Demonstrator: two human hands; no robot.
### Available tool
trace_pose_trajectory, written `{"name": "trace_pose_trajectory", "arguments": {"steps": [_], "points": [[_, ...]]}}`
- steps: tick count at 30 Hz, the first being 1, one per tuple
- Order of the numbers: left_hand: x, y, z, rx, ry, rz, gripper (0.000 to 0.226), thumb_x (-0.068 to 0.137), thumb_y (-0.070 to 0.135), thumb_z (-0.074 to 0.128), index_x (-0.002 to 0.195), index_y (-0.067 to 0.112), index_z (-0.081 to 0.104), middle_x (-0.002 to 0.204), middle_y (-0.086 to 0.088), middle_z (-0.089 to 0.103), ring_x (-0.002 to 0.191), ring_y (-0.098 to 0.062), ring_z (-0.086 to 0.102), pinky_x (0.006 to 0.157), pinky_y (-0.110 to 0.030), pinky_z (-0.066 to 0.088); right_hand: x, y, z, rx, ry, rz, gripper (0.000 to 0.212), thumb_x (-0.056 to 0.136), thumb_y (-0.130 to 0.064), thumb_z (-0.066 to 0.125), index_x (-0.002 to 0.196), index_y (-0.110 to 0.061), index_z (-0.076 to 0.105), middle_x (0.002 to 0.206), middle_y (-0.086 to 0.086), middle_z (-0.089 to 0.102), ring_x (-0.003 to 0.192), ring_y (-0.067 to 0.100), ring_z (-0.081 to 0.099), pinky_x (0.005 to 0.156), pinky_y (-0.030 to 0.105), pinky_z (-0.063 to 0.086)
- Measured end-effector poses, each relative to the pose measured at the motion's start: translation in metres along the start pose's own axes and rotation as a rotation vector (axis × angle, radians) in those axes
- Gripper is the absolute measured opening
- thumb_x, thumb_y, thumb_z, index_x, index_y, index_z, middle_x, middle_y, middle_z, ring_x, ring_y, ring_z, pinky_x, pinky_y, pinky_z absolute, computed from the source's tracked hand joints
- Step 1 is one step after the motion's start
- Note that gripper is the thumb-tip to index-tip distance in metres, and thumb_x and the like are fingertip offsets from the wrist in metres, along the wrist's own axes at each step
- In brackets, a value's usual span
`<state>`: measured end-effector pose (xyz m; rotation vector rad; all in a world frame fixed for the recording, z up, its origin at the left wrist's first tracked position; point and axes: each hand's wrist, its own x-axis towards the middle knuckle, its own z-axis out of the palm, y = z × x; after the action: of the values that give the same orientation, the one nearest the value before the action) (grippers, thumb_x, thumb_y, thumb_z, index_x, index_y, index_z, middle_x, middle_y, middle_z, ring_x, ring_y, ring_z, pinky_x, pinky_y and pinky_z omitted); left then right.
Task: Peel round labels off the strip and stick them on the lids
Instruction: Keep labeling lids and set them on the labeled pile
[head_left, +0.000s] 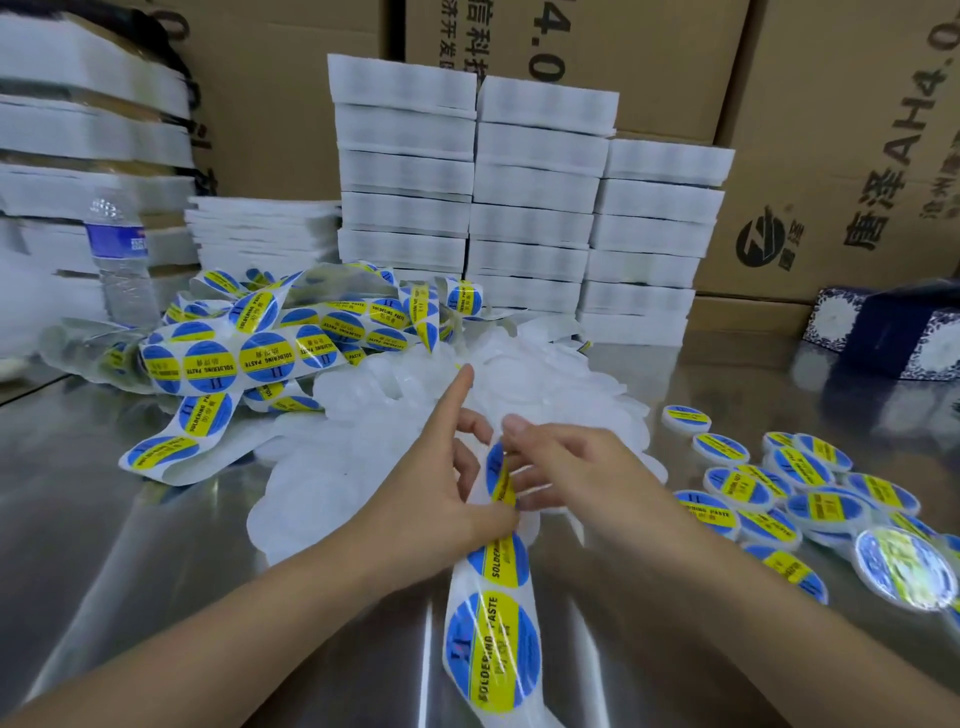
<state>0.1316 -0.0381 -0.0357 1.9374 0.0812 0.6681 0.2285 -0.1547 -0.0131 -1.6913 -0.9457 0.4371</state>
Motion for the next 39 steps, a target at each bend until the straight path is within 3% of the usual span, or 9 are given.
{"name": "trace_pose_trajectory", "arguments": {"steps": [5,8,14,17,21,25,29,34,39], "points": [[-0.005,0.005,0.002,-0.144,-0.088,0.122,0.111,0.062,0.027,0.073,0.146,0.036,0.002,0.123,0.016,0.055,0.088,-0.002,0.057,0.072,-0.020,0.046,-0.004,0.000,-0.004,0.223,-0.017,0.131,0.028,0.082,-0.043,0.061,0.076,-0.017,0.071,0.062,-0.003,0.065,0.059,0.013,0.064,0.058,0.022,0.050],[-0.004,0.004,0.001,-0.333,-0.157,0.123,0.100,0.069,0.008,0.064,0.144,0.039,0.006,0.134,0.007,0.053,0.103,-0.012,0.063,0.079,-0.025,0.049,-0.005,-0.003,-0.009,0.284,-0.047,0.169,0.018,0.082,-0.031,0.063,0.071,-0.019,0.070,0.066,0.003,0.064,0.060,0.017,0.060,0.068,0.029,0.049],[-0.001,0.011,0.001,-0.351,0.197,0.118,0.071,0.073,0.000,0.055,0.130,0.037,0.036,0.114,-0.001,0.060,0.068,-0.010,0.065,0.064,-0.020,0.052,-0.004,-0.019,-0.032,0.791,-0.076,0.322,0.023,0.077,0.003,0.049,0.075,0.002,0.073,0.081,0.019,0.069,0.066,0.025,0.069,0.060,0.029,0.059],[0.006,0.010,-0.004,-0.352,0.361,-0.039,0.057,0.085,-0.011,0.051,0.127,0.027,0.046,0.099,-0.003,0.061,0.055,-0.008,0.060,0.054,-0.021,0.053,0.001,-0.022,-0.053,1.098,-0.124,0.518,0.039,0.065,0.006,0.054,0.098,-0.008,0.070,0.088,0.007,0.072,0.064,0.020,0.071,0.055,0.027,0.058],[0.013,0.004,-0.005,-0.588,0.280,-0.341,0.026,0.094,0.003,0.049,0.119,0.010,0.054,0.103,-0.009,0.069,0.066,-0.014,0.072,0.056,-0.022,0.057,0.001,-0.020,-0.050,1.044,-0.310,0.617,0.072,0.044,0.023,0.072,0.110,-0.003,0.067,0.073,0.006,0.066,0.051,0.018,0.066,0.052,0.025,0.057],[0.010,-0.002,-0.002,-0.702,-0.004,-0.460,0.031,0.083,0.034,0.057,0.094,0.010,0.073,0.095,-0.011,0.075,0.085,-0.018,0.073,0.070,-0.027,0.058,-0.005,-0.018,-0.023,0.759,-0.436,0.642,0.033,0.063,-0.010,0.063,0.096,-0.006,0.067,0.057,0.004,0.058,0.037,0.010,0.056,0.031,0.020,0.044],[0.009,0.005,-0.006,-0.778,-0.011,-0.521,0.023,0.070,0.034,0.066,0.067,0.013,0.077,0.074,-0.005,0.073,0.056,-0.017,0.069,0.044,-0.023,0.052,-0.012,-0.011,-0.004,0.556,-0.618,0.596,0.034,0.076,-0.032,0.054,0.090,-0.009,0.075,0.061,0.005,0.063,0.047,0.013,0.063,0.041,0.021,0.051],[0.010,-0.002,-0.010,-0.393,0.153,-0.453,0.009,0.080,0.020,0.069,0.082,0.012,0.071,0.078,-0.008,0.075,0.065,-0.017,0.069,0.065,-0.028,0.057,-0.007,0.004,-0.003,0.509,-0.457,0.499,0.035,0.082,-0.036,0.058,0.095,-0.007,0.074,0.090,0.014,0.071,0.077,0.027,0.068,0.075,0.038,0.056],[0.010,0.001,-0.012,-0.309,0.190,-0.368,0.017,0.078,0.003,0.064,0.094,0.010,0.064,0.071,-0.010,0.072,0.058,-0.020,0.069,0.050,-0.023,0.052,-0.009,-0.002,-0.008,0.473,-0.399,0.460,0.041,0.078,-0.045,0.063,0.097,-0.009,0.069,0.088,0.010,0.072,0.069,0.018,0.069,0.060,0.027,0.055]]}}
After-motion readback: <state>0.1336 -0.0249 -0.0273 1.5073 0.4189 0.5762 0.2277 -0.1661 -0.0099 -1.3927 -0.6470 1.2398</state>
